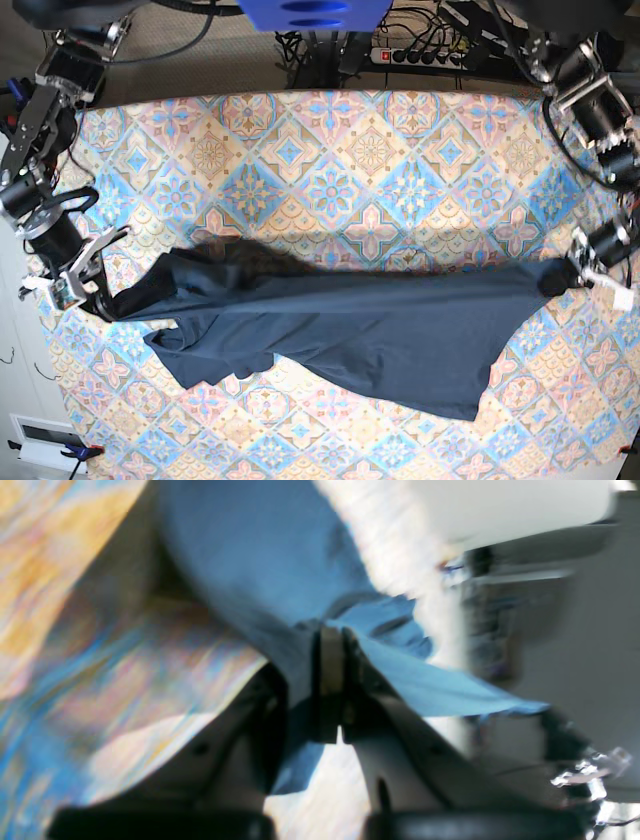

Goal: Layout the t-shirt on the table in an organized manner, then fold the t-shirt properly
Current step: 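Lift the shirt with both grippers, swing it up and lay it flat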

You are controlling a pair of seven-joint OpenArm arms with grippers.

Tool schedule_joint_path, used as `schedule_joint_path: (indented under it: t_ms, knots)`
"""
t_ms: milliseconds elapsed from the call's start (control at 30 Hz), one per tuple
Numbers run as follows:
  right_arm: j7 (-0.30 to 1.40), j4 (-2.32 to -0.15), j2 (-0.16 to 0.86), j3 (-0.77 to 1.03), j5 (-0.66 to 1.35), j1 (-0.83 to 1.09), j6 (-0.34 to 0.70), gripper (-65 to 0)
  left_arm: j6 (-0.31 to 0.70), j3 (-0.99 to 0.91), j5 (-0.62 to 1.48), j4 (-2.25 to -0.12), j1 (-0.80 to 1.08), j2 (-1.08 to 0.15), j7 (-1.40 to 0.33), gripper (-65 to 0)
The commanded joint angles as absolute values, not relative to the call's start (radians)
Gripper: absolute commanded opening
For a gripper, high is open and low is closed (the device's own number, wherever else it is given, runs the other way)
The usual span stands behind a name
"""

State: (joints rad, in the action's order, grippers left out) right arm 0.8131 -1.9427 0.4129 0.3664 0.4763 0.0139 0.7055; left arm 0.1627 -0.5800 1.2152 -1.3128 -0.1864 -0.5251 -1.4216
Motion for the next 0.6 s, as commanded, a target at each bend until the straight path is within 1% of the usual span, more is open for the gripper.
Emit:
schedule_joint_path:
  t_ms: [0,133,267,433,567]
  knots:
    - [0.799,-1.956,0.432,0.377,0.479,0.028,0.698,-64.8,0.166,-0.588,1.239,-1.366,-0.170,-0.567,-1.396,-65.0]
    - [0.799,-1.956,0.432,0.371,0.492,0.143,0.698,-64.8,0.166,-0.593,1.241,-1.488,-0.004,-0.599,-1.396,-65.0]
    - [0.812,-1.956,0.433,0.371,0.567,0.236,0.698,-64.8,0.166,-0.595,1.242,-1.598,0.140,-0.618,-1.396,-65.0]
    - [0.970,-1.956,0.433,0.378,0.598,0.303,0.698,-64.8,0.166,-0.598,1.239,-1.659,0.245,-0.633,-1.396,-65.0]
    - [1.036,-1.956,0.438,0.384,0.596,0.343,0.698,-64.8,0.166,-0.602,1.234,-1.656,0.295,-0.662,-1.396,-65.0]
